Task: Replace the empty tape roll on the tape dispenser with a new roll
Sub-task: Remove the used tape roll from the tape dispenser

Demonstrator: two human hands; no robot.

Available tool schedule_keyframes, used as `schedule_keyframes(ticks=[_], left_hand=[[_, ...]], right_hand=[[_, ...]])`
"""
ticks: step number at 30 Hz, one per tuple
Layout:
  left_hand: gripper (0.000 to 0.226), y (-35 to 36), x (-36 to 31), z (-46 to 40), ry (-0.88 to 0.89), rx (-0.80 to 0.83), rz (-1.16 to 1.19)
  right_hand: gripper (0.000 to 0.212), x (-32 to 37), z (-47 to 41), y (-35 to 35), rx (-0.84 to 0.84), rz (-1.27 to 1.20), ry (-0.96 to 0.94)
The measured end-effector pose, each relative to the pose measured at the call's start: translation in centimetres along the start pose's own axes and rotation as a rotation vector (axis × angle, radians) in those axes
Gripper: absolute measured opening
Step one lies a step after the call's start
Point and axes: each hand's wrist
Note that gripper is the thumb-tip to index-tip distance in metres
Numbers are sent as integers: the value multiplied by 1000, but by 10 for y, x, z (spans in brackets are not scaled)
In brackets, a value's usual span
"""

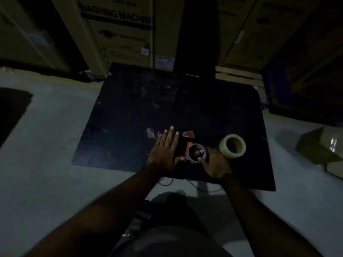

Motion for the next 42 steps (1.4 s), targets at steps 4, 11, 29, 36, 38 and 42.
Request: schedule_keyframes(ticks=[4, 11, 29, 36, 38, 42], left_hand=[[74, 7, -30, 6, 32, 56, 71], [41, 15, -70, 10, -287, -32, 480], [46, 61, -101, -24, -1082, -49, 1392], [49, 63, -95, -29, -1167, -15, 1392], [46, 57, -94, -27, -1148, -8, 1404], [36, 47, -95, -19, -1126, -7, 1423]], right_hand=[[78, -21, -14, 17, 33, -116, 16], [62, -9, -17, 6, 114, -180, 58], [34, 2, -22, 18, 94, -571, 189], [29, -7, -36, 20, 60, -627, 266], [29, -9, -37, 22, 45, -614, 288], [15, -10, -38, 21, 36, -668, 321]])
Point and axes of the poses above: each hand's wrist, its own z-axis away from the middle knuckle, its own y-axis out of the palm, x = y × z, and after that the axes turned 2 degrees about x, right-handed
